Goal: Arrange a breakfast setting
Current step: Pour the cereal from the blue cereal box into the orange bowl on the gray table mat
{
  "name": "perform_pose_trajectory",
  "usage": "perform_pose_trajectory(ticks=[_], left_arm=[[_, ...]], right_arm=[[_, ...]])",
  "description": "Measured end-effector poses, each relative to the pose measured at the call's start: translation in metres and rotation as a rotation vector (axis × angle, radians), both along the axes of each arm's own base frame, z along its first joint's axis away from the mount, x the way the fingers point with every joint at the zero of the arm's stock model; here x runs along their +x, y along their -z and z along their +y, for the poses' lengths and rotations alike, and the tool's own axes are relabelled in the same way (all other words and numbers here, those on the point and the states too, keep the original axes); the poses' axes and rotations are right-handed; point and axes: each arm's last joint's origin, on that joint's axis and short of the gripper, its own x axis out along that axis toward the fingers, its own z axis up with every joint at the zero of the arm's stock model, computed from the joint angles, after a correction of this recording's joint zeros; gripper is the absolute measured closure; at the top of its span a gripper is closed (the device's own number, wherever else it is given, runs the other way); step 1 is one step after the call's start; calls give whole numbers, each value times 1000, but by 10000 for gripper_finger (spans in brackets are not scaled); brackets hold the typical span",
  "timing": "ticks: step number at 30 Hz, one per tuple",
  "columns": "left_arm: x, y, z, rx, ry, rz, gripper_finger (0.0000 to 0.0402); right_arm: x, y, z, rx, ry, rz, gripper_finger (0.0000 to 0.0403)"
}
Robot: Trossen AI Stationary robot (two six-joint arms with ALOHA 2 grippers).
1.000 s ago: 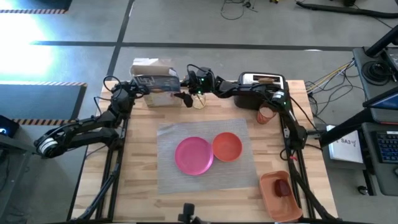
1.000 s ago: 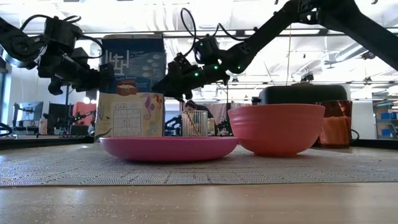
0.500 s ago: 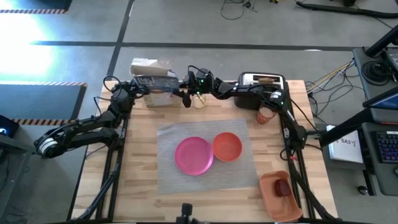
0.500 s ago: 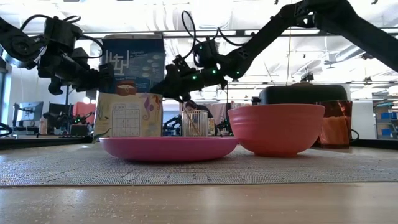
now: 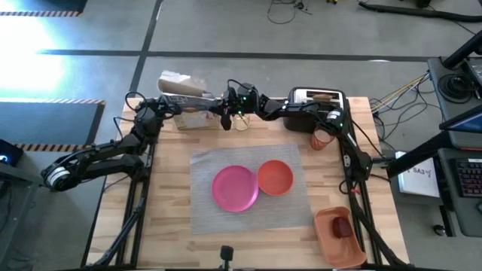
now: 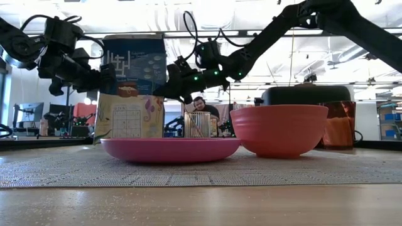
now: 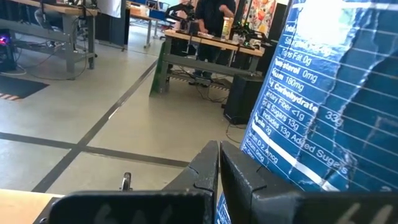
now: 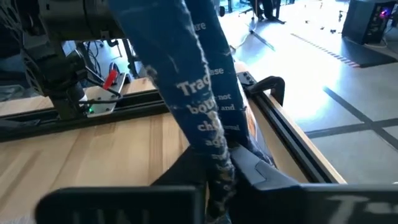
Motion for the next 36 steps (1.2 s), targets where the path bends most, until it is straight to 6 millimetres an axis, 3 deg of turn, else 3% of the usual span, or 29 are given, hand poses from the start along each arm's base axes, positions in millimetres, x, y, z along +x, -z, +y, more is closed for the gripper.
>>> perform_pose_trajectory(ticks=[7, 22, 30, 36], left_arm=[[-1, -5, -2, 22, 34, -36, 402], [-11, -34, -19, 189, 181, -127, 402], [-13, -37, -23, 199, 242, -132, 402], [-14, -40, -26, 214, 275, -140, 402]], right_arm=[[-9, -17, 3, 32, 3, 69, 393], [-52, -104, 18, -109, 9, 103, 395], [-50, -107, 28, -108, -6, 115, 395], [-64, -141, 34, -122, 11, 118, 395]])
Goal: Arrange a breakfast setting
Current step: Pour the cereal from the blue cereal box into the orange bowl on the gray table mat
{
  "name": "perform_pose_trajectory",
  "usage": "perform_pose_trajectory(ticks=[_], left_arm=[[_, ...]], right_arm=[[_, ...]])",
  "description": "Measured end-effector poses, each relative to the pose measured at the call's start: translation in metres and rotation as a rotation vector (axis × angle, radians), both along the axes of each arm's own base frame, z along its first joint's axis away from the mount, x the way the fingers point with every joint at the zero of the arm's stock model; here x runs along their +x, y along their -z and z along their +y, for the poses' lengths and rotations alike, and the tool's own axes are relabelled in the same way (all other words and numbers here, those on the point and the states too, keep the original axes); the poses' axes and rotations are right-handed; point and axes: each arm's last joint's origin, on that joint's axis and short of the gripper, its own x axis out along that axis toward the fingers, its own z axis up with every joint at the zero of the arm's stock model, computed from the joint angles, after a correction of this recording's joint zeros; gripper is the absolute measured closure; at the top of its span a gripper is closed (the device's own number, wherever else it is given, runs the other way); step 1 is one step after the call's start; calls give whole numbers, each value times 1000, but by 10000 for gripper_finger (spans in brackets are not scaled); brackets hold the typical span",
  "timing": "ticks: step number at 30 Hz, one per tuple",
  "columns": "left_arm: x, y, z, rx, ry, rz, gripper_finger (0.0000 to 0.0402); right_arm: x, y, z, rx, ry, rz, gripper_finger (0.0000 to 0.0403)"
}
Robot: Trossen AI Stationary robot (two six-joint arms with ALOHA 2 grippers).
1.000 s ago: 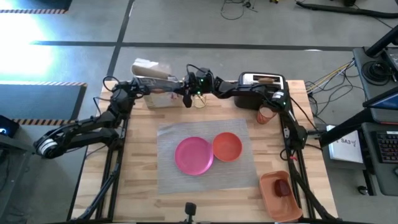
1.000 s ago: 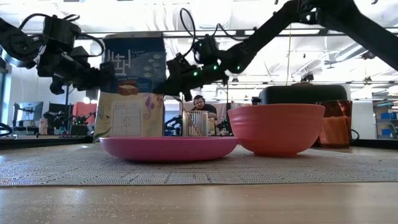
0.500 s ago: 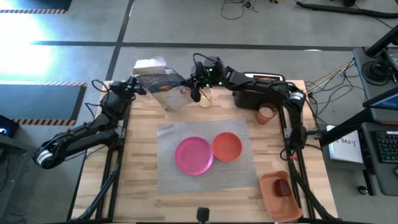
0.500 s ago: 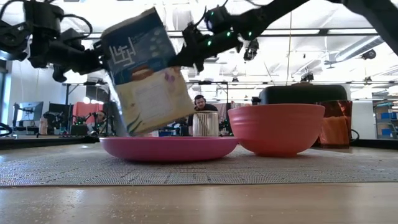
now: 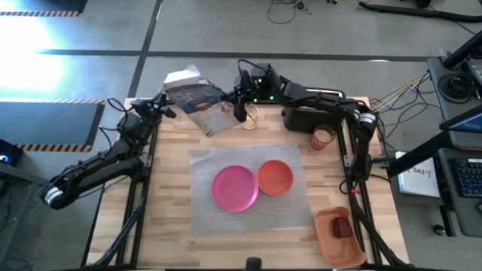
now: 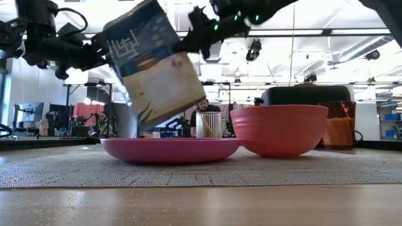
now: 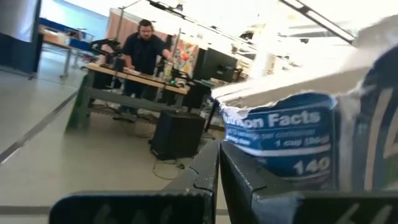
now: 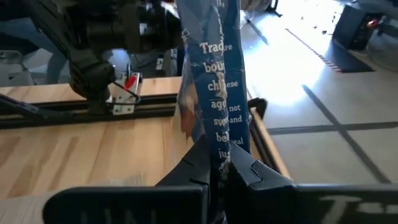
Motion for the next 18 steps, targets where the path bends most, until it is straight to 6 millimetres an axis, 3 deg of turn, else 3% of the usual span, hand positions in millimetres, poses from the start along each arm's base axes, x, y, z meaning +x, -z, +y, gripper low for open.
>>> perform_pose_trajectory(ticks=[10, 18], left_arm=[[-2, -1, -3, 6, 26, 23, 402], [-1, 1, -3, -7, 35, 38, 402]], right_arm=[[-35, -37, 21, 109, 61, 179, 395], [-49, -66, 53, 149, 15, 133, 395]])
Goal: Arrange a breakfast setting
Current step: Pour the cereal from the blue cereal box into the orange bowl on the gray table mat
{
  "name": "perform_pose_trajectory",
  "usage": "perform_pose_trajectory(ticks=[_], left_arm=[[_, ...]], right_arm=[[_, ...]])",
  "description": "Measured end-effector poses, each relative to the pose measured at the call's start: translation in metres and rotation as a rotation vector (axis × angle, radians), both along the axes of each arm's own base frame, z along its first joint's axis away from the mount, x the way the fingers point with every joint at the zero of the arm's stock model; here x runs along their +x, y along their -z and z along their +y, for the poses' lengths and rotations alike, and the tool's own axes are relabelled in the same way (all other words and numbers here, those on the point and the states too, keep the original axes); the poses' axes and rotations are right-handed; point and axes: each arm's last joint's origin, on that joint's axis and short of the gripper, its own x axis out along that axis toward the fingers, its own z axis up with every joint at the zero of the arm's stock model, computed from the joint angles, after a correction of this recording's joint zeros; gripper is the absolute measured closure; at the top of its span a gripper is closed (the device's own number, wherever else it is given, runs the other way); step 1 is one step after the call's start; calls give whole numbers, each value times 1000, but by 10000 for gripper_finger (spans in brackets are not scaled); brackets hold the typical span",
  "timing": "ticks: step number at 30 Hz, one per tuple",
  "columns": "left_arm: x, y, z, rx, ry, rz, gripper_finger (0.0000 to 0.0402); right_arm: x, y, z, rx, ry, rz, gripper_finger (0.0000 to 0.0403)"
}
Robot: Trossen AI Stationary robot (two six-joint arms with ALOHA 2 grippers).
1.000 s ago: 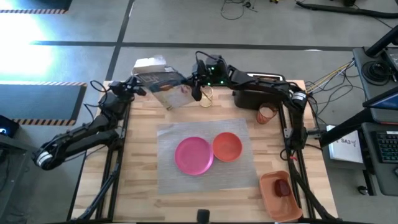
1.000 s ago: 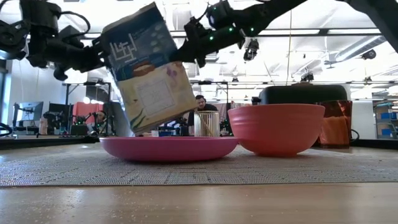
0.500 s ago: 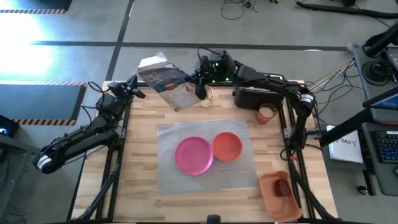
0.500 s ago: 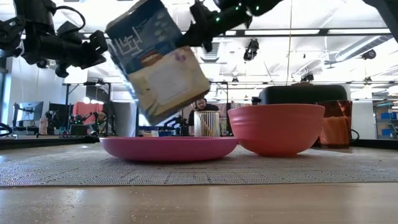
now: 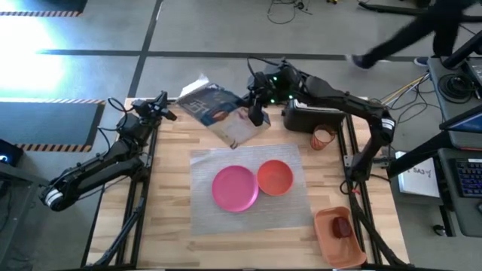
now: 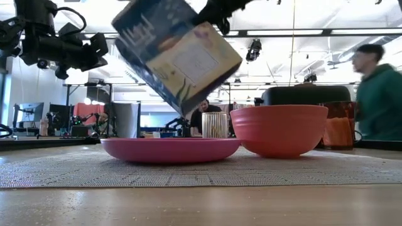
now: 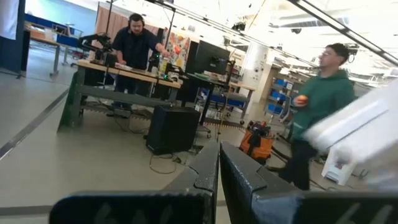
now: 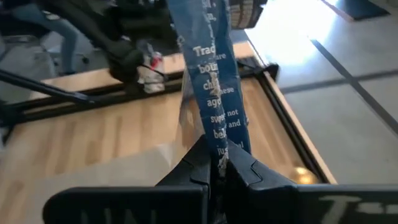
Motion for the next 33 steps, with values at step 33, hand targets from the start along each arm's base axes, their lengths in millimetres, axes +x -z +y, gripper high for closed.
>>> perform_pose_trajectory(ticks=[33], left_arm=[[7, 15, 1, -133, 155, 55, 402]], right_arm=[[-45, -37, 151, -140, 257, 184, 395]])
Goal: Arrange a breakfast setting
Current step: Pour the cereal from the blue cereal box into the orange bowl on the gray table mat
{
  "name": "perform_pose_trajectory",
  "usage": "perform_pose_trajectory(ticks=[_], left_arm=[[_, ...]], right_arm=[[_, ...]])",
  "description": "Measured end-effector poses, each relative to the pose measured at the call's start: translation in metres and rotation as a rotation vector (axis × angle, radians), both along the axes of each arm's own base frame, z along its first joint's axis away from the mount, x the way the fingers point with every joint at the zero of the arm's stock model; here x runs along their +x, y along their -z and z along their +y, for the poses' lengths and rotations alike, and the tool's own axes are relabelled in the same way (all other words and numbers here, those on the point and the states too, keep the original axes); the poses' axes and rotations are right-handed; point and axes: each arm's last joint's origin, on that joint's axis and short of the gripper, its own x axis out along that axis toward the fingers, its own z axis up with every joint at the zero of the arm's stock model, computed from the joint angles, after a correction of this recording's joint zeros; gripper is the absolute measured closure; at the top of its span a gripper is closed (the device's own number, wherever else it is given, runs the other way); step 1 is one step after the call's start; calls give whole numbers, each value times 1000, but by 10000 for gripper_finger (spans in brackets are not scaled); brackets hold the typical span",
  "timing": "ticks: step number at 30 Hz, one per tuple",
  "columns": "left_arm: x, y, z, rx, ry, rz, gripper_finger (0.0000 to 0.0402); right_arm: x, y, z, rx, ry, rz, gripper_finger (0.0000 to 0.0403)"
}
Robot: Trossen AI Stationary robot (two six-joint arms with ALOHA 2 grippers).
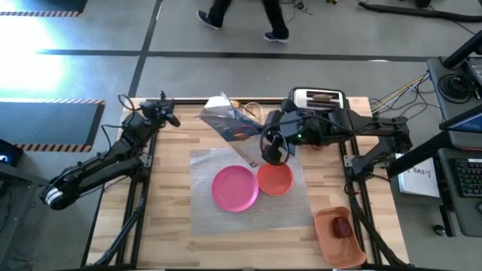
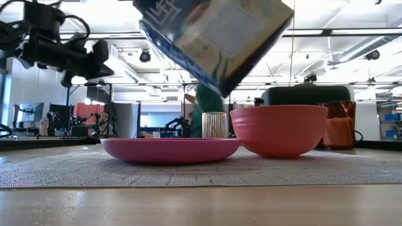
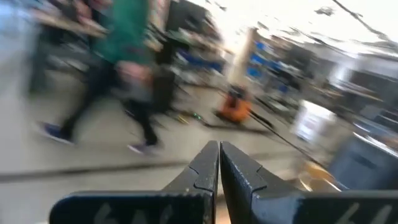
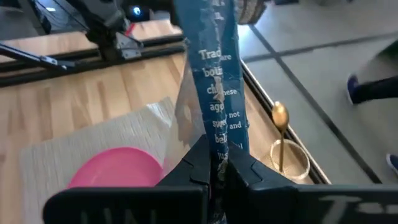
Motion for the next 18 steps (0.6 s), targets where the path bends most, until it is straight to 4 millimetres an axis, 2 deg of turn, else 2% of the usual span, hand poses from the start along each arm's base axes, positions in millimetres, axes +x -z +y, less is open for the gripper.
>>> perform_pose_trajectory(ticks=[3, 7, 10, 14, 18], left_arm=[[5, 5, 2, -55, 88, -18, 402], [13, 12, 5, -94, 132, -2, 402], [20, 13, 4, -46, 193, 56, 402], [24, 15, 3, 19, 220, 157, 402], [24, 25, 2, 2, 229, 263, 402]], right_arm=[[10, -2, 2, -51, -31, -43, 395], [33, 5, 0, -147, -72, -63, 395], [55, 21, -10, -200, -68, -27, 395], [89, 52, -31, -247, -18, 34, 395], [115, 78, -51, -294, 25, 65, 395]])
